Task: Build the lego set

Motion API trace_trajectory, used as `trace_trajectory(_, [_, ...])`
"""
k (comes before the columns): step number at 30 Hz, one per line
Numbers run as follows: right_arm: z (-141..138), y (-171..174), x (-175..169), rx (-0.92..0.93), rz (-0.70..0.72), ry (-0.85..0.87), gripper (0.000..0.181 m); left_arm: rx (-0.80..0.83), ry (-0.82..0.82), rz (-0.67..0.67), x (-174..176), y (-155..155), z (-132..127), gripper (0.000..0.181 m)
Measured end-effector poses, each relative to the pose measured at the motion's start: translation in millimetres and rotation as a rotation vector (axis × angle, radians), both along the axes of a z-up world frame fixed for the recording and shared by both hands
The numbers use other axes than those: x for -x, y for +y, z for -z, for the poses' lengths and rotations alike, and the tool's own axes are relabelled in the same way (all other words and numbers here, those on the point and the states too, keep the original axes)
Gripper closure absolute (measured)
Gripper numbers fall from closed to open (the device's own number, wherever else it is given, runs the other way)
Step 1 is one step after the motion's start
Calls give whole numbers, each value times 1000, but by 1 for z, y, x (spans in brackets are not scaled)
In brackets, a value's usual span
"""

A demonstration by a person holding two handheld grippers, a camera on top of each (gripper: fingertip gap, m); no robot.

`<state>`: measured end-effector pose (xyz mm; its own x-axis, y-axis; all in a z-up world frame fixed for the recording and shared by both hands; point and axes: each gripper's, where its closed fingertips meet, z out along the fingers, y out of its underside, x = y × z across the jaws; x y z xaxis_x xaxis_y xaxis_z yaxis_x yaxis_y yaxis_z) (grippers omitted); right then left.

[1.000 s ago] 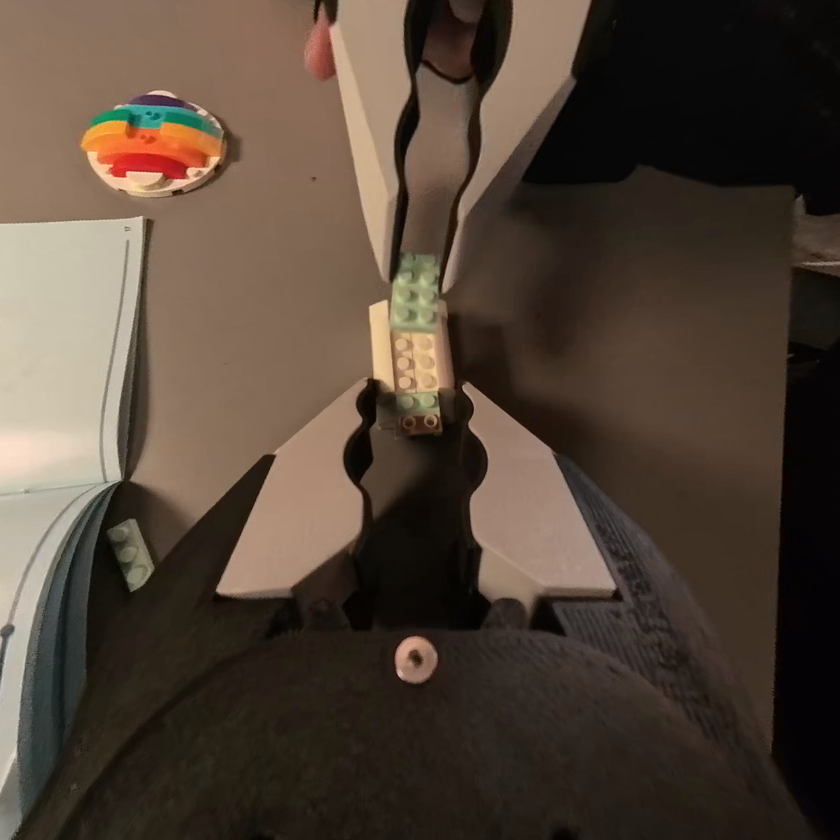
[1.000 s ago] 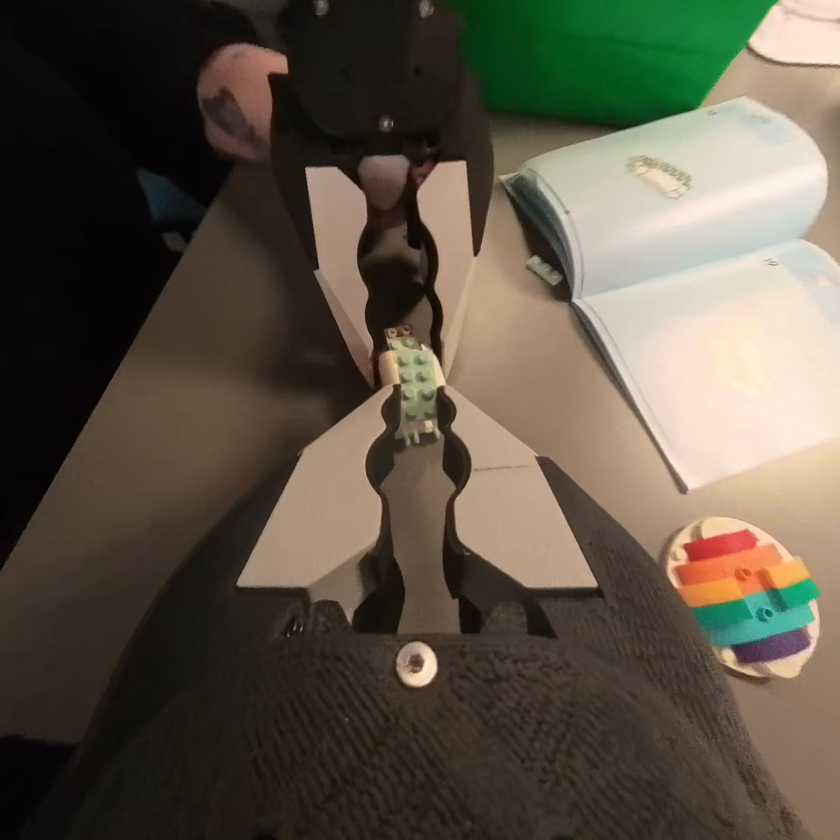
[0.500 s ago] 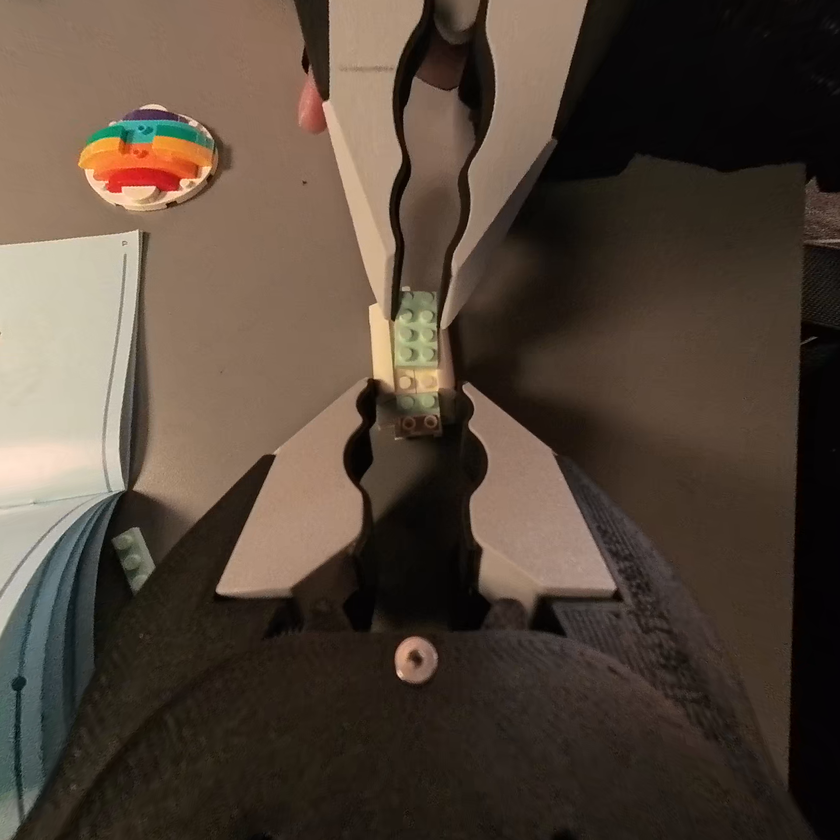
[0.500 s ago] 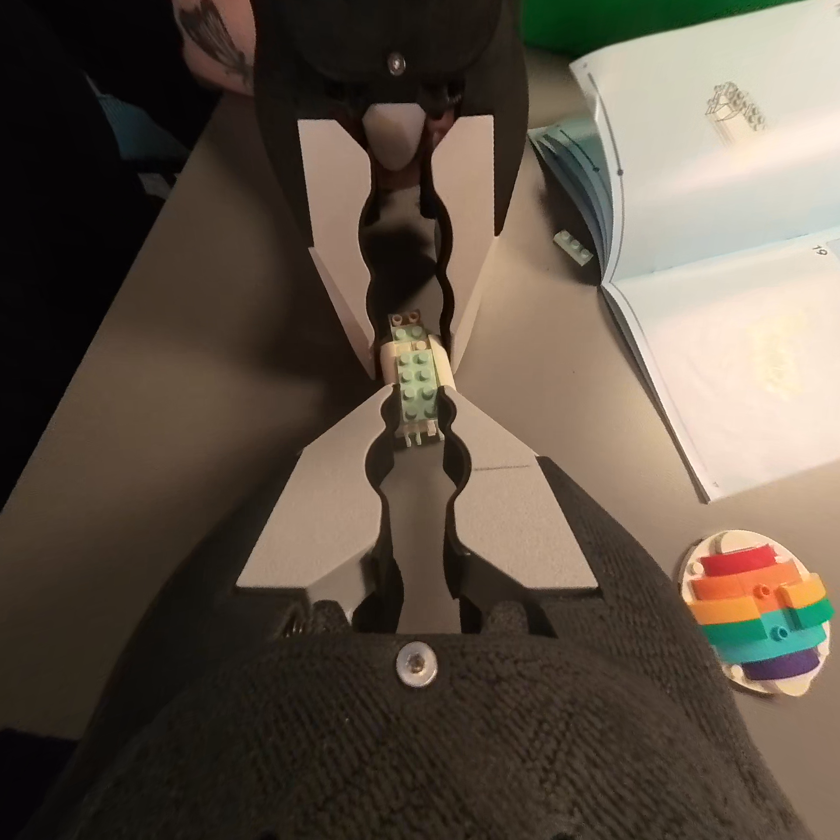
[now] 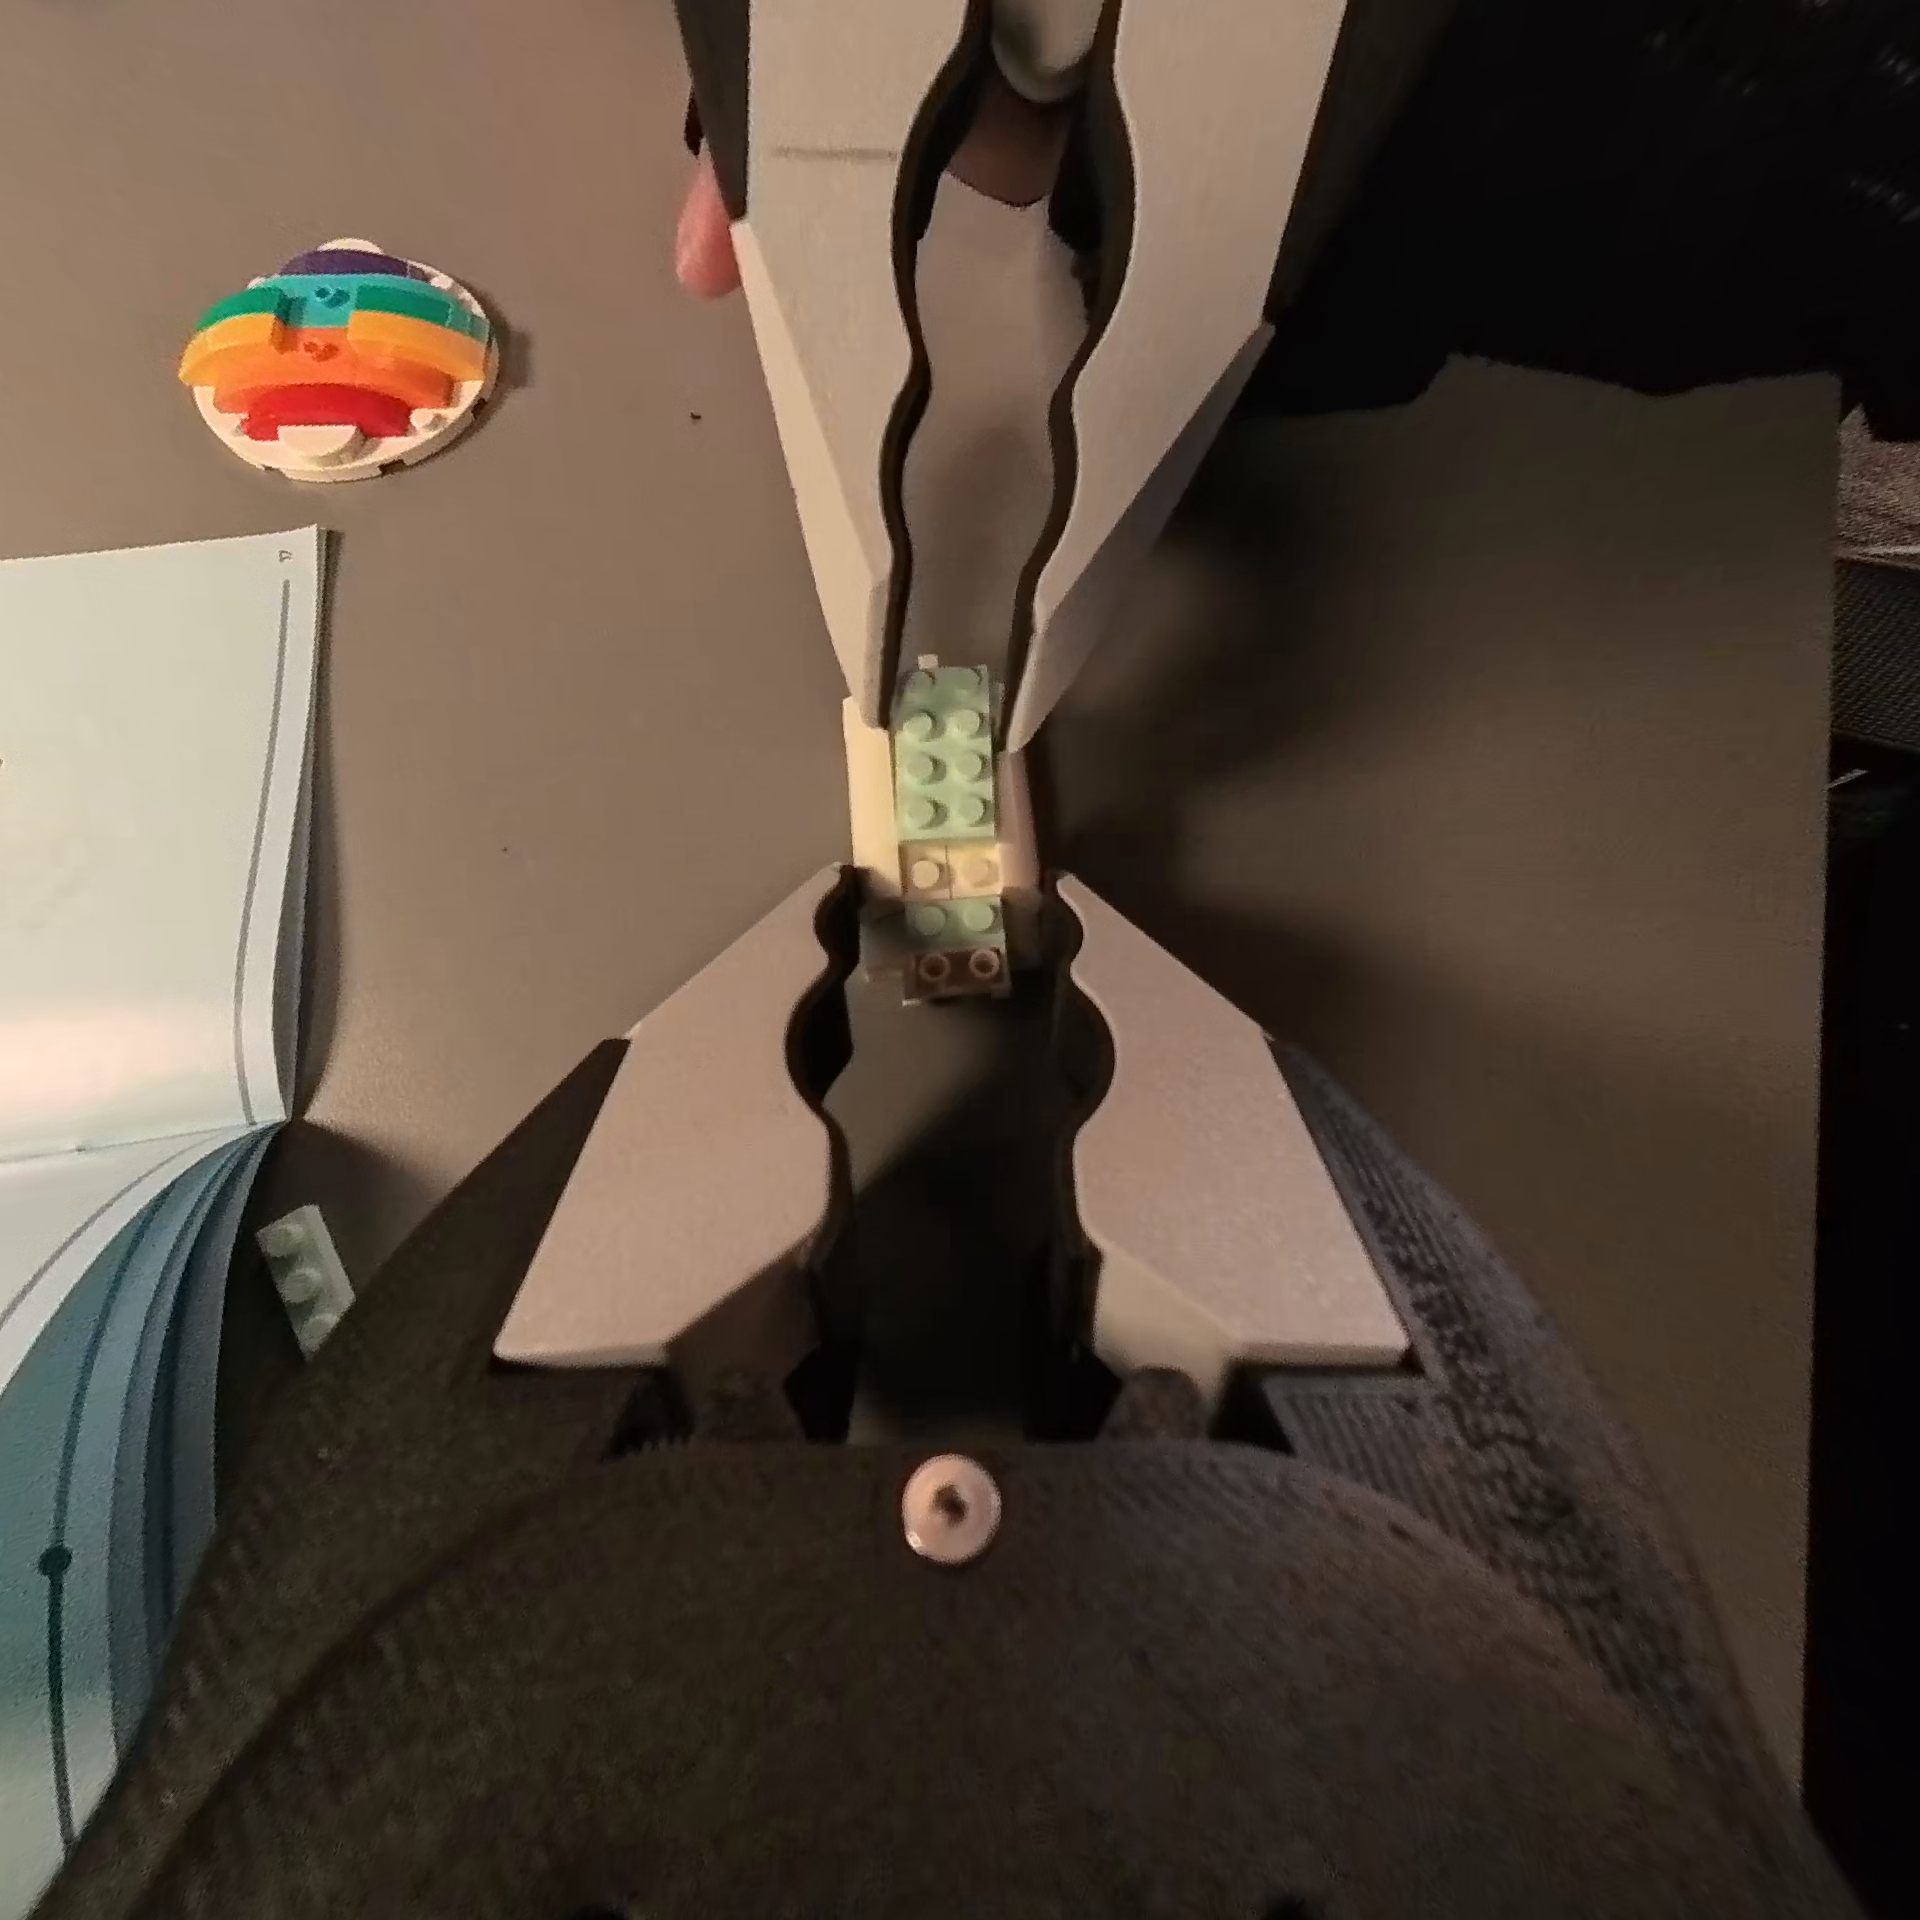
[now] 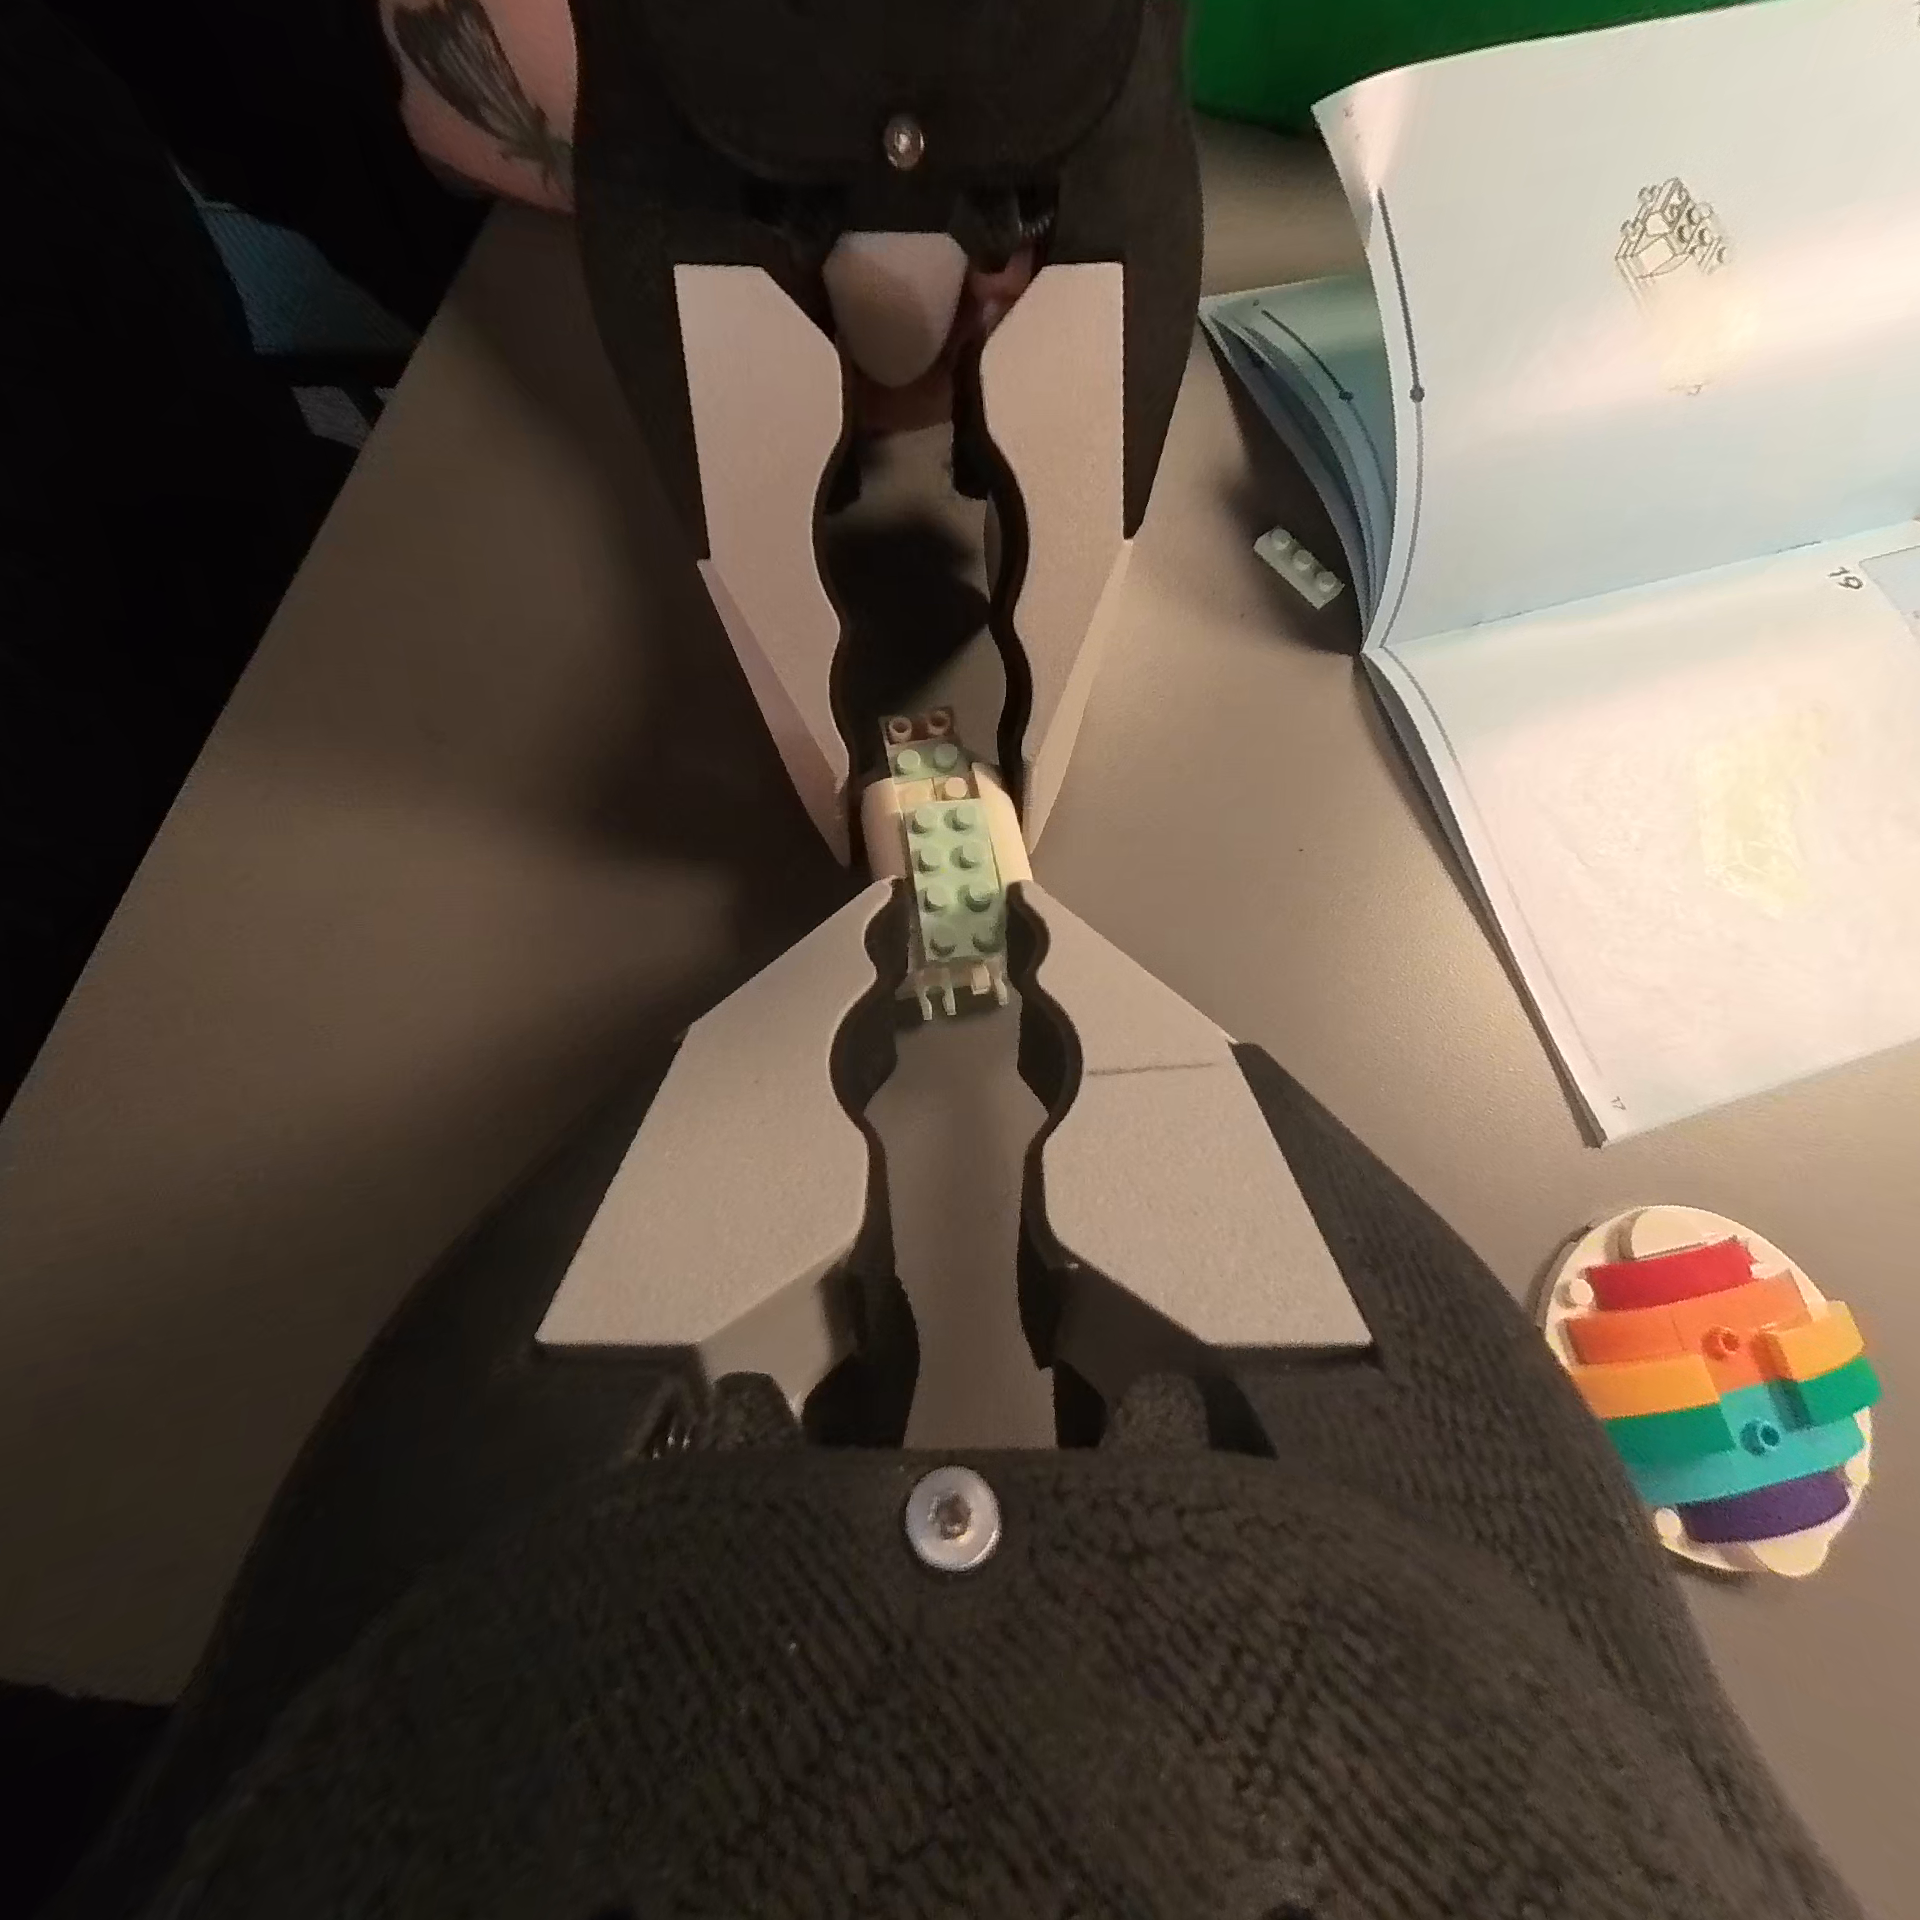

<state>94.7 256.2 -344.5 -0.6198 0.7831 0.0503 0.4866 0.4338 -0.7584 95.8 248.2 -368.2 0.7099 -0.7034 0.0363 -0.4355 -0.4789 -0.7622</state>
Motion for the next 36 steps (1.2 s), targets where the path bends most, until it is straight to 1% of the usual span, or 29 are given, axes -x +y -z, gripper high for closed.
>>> trace_trajectory(3, [-4,-1,0,27,1,17,161,0,-1,-2,0,0,0,147])
trace_trajectory(6, [-13,5,3,10,30,87,146,-4,-10,-41,5,4,-2,147])
trace_trajectory(8, [-17,12,8,-80,54,166,128,-20,-52,-93,12,10,-8,147])
trace_trajectory(10, [-20,18,14,-222,68,251,119,-29,-113,-149,19,14,-15,147])
trace_trajectory(11, [-20,19,18,-296,68,296,117,-30,-134,-174,23,16,-17,147])
trace_trajectory(14, [-20,22,28,-544,60,412,116,-21,-162,-225,32,19,-19,148])
trace_trajectory(16, [-18,21,32,-681,39,456,116,-17,-172,-239,34,20,-19,147])
trace_trajectory(20, [-8,15,41,-870,-9,480,118,-7,-191,-250,36,20,-19,147])
trace_trajectory(22, [-5,17,45,-960,-22,487,122,-5,-200,-252,36,20,-20,147])
trace_trajectory(24, [-3,17,47,-999,-30,492,128,-4,-204,-254,37,20,-20,147])
trace_trajectory(29, [-1,22,48,-1018,-19,483,136,-1,-231,-250,36,19,-23,147])
trace_trajectory(33, [-3,23,48,-1047,-14,497,148,6,-229,-243,35,19,-21,147])
trace_trajectory(36, [-3,25,49,-1074,-7,495,150,-4,-232,-253,36,20,-23,148])
